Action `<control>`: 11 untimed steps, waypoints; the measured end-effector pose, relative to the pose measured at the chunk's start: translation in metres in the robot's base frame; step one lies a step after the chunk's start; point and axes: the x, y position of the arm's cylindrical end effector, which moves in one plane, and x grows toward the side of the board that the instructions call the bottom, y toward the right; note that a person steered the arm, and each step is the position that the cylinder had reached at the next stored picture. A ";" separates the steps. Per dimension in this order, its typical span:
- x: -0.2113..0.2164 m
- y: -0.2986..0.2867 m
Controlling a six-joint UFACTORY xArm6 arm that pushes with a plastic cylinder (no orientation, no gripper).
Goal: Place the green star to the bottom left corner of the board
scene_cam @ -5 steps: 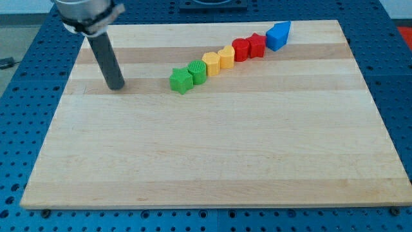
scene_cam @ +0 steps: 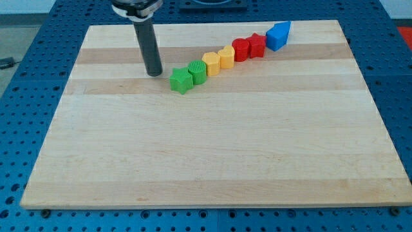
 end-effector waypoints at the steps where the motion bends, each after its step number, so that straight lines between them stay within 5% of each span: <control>1: 0.000 0.012; 11: 0.061 0.084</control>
